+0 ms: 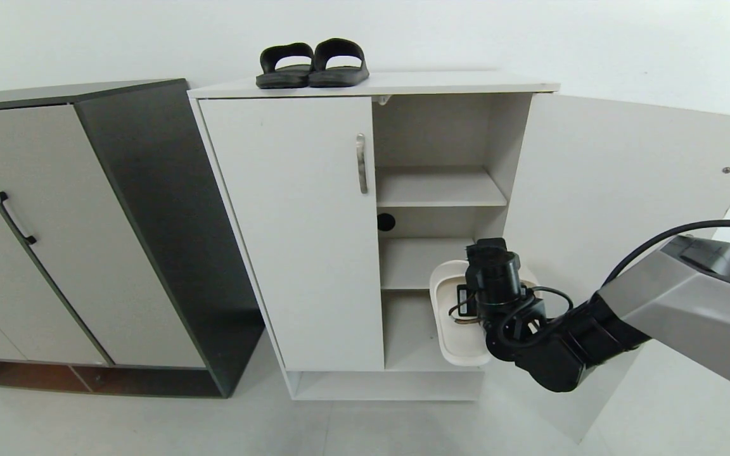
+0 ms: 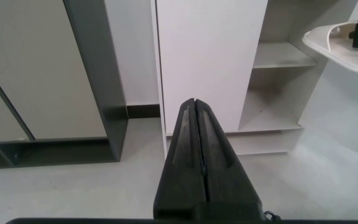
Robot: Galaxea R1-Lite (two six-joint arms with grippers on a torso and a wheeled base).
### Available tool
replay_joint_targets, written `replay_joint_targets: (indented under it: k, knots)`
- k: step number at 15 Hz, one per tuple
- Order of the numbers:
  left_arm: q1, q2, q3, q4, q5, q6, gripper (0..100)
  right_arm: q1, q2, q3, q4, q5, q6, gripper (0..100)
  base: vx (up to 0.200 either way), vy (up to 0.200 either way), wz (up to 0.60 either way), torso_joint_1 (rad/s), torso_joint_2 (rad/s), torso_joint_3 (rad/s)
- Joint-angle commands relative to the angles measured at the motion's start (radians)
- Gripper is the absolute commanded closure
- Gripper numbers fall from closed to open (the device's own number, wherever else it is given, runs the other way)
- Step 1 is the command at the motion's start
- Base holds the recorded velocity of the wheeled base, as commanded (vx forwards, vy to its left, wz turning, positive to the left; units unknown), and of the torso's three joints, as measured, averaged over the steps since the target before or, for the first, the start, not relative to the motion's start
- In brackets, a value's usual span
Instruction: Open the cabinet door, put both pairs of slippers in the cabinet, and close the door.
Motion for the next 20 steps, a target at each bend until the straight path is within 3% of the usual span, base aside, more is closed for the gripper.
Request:
replay_joint_targets:
  k: [1,4,6,9,15,20]
  knots:
    - [0.0,0.001,0.0,0.0,-0.001,0.0,100,0.0,-0.005,0.0,-0.001,0.001,0.0,100,0.0,0.0,0.0,0.0,0.0,0.0]
    - [0.0,0.001,0.0,0.0,0.001,0.0,100,0.008,-0.008,0.007,-0.039,0.003,-0.004,100,0.0,0.0,0.0,0.0,0.0,0.0]
    - [0.0,0.001,0.0,0.0,-0.001,0.001,100,0.075,-0.033,0.037,-0.073,0.081,-0.004,100,0.0,0.0,0.0,0.0,0.0,0.0]
    - [0.0,0.001,0.0,0.0,-0.001,0.001,100,0.123,-0.024,0.037,-0.099,0.101,0.014,100,0.0,0.0,0.0,0.0,0.0,0.0]
    - [0.0,0.0,0.0,0.0,0.001,0.001,100,0.126,0.05,0.02,-0.101,0.117,0.02,100,0.0,0.0,0.0,0.0,0.0,0.0]
    - [0.0,0.001,0.0,0.0,0.001,0.003,100,0.124,0.102,-0.018,-0.101,0.109,0.032,100,0.0,0.0,0.0,0.001,0.0,-0.169]
